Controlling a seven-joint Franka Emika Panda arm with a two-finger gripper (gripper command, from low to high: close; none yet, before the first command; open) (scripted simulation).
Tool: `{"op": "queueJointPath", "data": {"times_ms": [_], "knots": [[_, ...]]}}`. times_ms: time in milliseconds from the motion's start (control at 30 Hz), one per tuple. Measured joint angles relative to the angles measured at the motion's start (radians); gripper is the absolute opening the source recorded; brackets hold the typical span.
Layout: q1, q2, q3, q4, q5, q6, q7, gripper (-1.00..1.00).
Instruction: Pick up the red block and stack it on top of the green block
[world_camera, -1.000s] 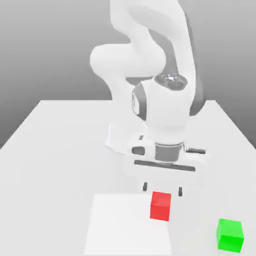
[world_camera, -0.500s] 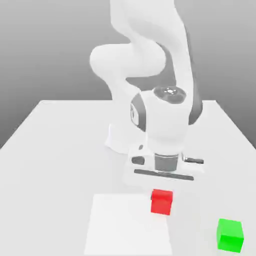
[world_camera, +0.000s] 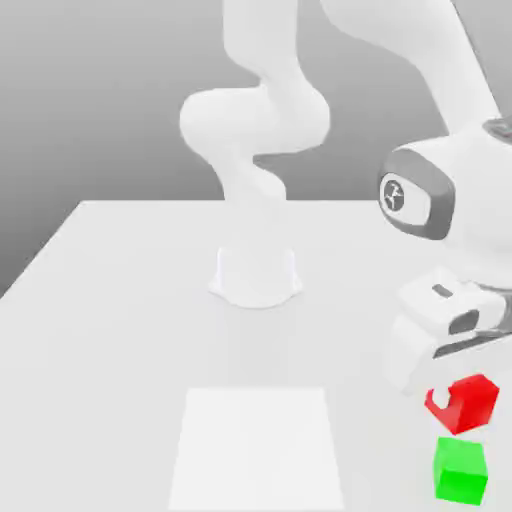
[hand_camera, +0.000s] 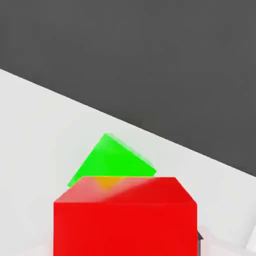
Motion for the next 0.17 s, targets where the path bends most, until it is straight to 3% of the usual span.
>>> {"op": "queueJointPath", "data": {"times_ms": [33, 67, 167], "knots": [[0.011, 0.035, -0.013, 0.005, -0.019, 0.029, 0.011, -1.0], [0.022, 0.068, -0.026, 0.008, -0.037, 0.058, 0.023, 1.0], [0.022, 0.068, -0.026, 0.008, -0.037, 0.058, 0.023, 1.0]]}}
